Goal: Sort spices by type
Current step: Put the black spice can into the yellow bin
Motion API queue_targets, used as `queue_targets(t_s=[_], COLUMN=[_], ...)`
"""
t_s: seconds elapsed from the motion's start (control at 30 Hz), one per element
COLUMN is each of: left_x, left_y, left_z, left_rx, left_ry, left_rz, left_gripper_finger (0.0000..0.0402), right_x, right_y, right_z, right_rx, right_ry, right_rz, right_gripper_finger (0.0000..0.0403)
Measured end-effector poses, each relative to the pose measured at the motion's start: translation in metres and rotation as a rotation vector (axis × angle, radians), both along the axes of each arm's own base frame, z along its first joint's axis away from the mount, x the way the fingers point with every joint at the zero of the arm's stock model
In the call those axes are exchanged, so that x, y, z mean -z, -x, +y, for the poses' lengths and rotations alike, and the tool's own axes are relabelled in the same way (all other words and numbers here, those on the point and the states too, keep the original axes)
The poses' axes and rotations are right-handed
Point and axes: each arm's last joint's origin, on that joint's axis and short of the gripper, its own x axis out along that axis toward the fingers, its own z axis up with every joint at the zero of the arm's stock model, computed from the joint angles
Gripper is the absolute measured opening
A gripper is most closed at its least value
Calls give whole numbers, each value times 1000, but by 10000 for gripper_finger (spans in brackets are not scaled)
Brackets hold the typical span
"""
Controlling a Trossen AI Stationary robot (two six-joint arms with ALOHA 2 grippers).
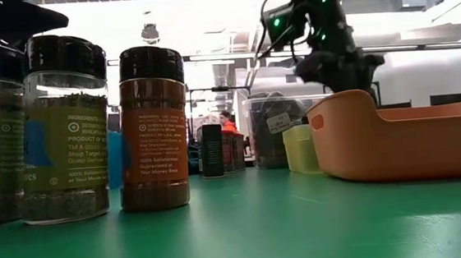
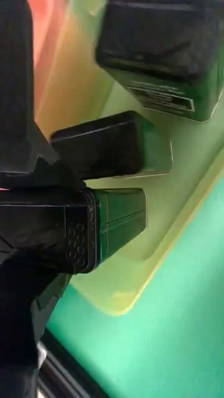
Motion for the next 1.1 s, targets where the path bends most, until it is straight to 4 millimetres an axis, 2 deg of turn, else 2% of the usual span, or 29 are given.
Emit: queue_targets(t_s=[0.27,0.77,0.93,1.1], left_x=[0,0,0,0], left_y=[-1,-1,-1,-1], left_z=[1,0,0,0], left_rx=[-4,11,12,13], left_ry=[-5,5,-2,-2], left_rz=[1,4,5,5], left_gripper_finger=[215,215,215,215], right_x=[22,21,10,-17], right_y=[-9,-8,-8,-10], right_z=[-6,-3,-3,-6], right_rx=[28,27,-1,-2], right_ry=[-19,-24,-28,6], right_rz=[52,74,99,60], right_gripper_finger=[165,218,229,230])
